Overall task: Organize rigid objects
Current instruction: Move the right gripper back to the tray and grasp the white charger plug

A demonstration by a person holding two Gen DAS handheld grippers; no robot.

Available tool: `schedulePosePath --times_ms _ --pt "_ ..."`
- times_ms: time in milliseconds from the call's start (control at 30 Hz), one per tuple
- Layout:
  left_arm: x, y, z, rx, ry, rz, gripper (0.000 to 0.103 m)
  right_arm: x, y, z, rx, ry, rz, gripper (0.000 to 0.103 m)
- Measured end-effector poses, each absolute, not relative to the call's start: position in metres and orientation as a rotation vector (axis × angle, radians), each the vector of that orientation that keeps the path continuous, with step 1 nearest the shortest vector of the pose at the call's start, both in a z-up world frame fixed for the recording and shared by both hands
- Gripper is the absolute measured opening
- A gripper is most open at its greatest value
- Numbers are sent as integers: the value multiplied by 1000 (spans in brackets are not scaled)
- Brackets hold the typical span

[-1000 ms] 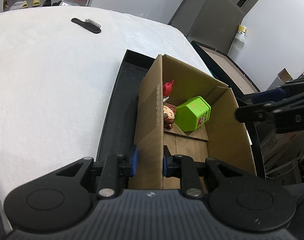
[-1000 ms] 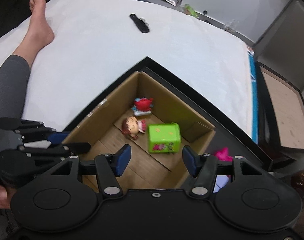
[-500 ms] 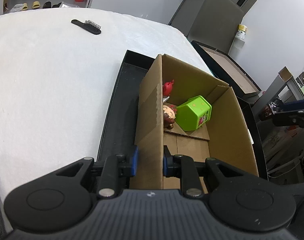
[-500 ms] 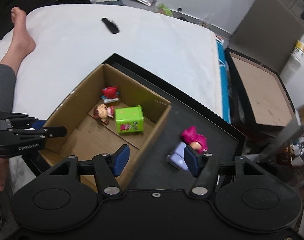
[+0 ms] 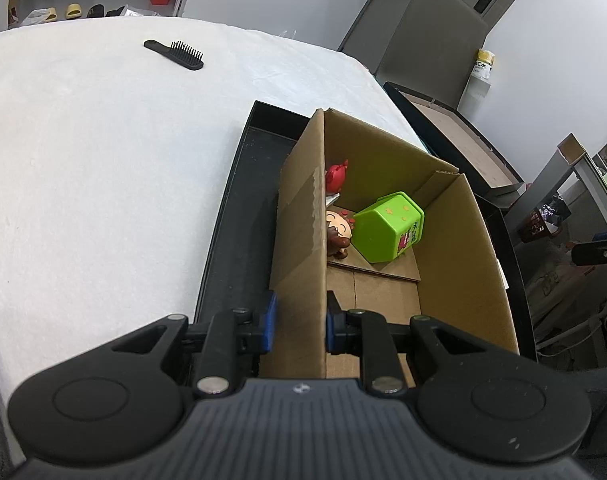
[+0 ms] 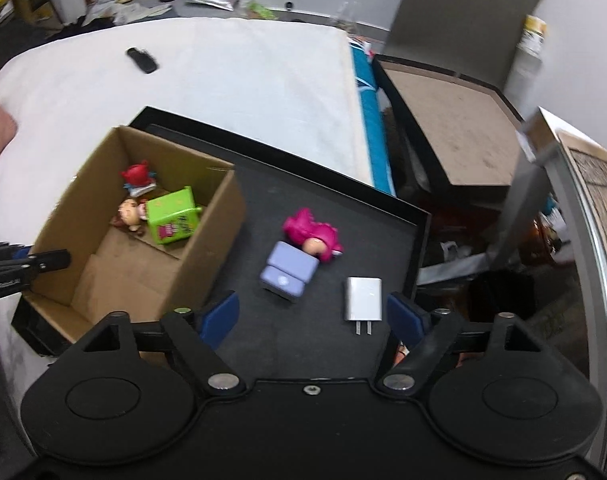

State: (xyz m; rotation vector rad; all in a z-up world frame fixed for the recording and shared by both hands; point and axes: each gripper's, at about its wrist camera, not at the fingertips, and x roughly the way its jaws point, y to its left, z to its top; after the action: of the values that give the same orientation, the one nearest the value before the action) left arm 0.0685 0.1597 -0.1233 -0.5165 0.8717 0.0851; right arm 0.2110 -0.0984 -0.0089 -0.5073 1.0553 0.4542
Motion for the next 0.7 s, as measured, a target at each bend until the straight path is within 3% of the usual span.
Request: schedulePosePath --times_ms 400,467,533,700 --pt "69 160 -124 -519 873 84 21 243 -124 -33 -396 1126 381 85" --pt "69 160 -124 -520 873 83 21 248 -127 -41 -415 1130 362 83" --pt "69 159 -124 -517 873 83 21 254 -129 -49 -414 1156 356 75" --pt "69 157 -123 -508 872 83 21 267 -136 -67 -420 1171 334 71"
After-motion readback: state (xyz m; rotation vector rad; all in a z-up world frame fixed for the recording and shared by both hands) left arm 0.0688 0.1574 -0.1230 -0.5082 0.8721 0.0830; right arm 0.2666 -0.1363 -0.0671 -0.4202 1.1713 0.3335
